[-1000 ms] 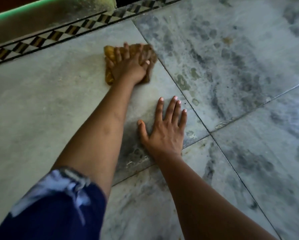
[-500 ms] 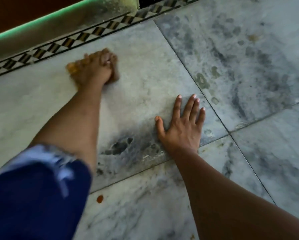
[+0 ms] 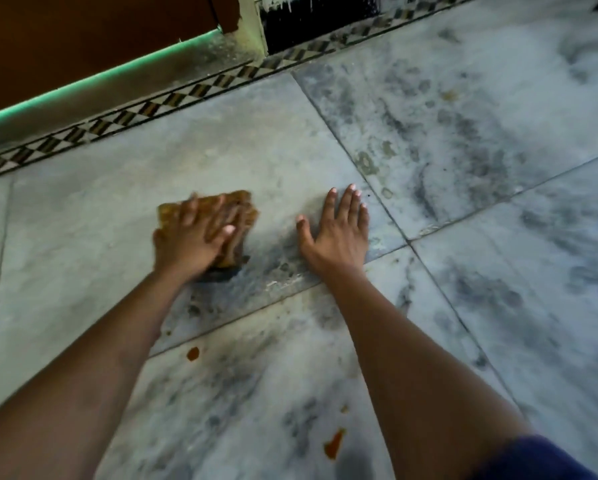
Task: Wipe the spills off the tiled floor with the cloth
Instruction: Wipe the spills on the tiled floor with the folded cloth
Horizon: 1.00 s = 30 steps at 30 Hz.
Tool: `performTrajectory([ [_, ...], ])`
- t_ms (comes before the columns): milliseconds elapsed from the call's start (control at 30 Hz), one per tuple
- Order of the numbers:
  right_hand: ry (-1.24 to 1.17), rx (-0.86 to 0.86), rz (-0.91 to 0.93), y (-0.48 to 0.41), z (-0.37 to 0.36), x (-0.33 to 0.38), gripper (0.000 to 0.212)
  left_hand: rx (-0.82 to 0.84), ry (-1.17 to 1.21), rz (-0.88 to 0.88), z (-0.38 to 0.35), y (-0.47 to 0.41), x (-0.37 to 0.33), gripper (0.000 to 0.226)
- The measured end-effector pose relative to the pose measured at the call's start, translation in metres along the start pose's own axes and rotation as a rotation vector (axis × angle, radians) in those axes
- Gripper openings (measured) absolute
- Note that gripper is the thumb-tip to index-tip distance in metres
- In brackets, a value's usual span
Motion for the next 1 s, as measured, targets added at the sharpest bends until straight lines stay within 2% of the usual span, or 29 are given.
performTrajectory([
  [67, -0.014, -0.002, -0.068, 0.005, 0.013, -0.030, 0.074, 0.040, 0.093, 0.157, 0.005, -0.011, -0.001, 0.059],
  [133, 0.069, -0.033, -0.117, 0.015, 0.025, -0.069, 0.073, 0.097, 0.129, 0.194, 0.005, -0.022, -0.027, 0.061],
  [233, 0.160, -0.106, -0.022, 0.024, 0.028, -0.093, 0.076, 0.114, 0.081, 0.014, 0.002, -0.026, -0.097, 0.062],
  [400, 0.206, -0.115, -0.007, 0.021, 0.023, -0.091, 0.078, 0.092, 0.007, -0.256, -0.017, 0.004, -0.190, 0.059],
  [500, 0.238, -0.095, -0.007, 0.021, 0.023, -0.094, 0.080, 0.022, -0.048, -0.379, -0.026, 0.040, -0.175, 0.057],
  [600, 0.230, -0.089, -0.013, 0.021, 0.022, -0.093, 0.081, 0.011, -0.106, -0.371, -0.027, 0.056, -0.119, 0.056],
  [667, 0.219, -0.086, -0.023, 0.020, 0.023, -0.094, 0.082, 0.008, -0.104, -0.275, -0.021, 0.046, -0.071, 0.056],
  [733, 0.224, -0.083, -0.017, 0.020, 0.023, -0.095, 0.079, 0.025, -0.041, -0.098, -0.010, 0.028, -0.030, 0.057],
  [833, 0.221, -0.079, -0.019, 0.020, 0.021, -0.093, 0.080, 0.029, 0.070, 0.139, -0.001, 0.013, -0.011, 0.059],
  [933, 0.201, -0.062, 0.030, 0.025, 0.021, -0.075, 0.085, 0.017, 0.047, 0.079, -0.009, 0.054, -0.029, 0.058],
  [1000, 0.193, -0.082, 0.029, 0.028, 0.024, -0.078, 0.085, 0.005, 0.003, -0.086, -0.025, 0.083, -0.046, 0.058],
])
Point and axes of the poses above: each hand's wrist, its own y-axis away from the middle knuckle, its own z-axis out of the back of the hand, x = y × z, the point moved 4 cm from there along -y, towards the middle knuckle
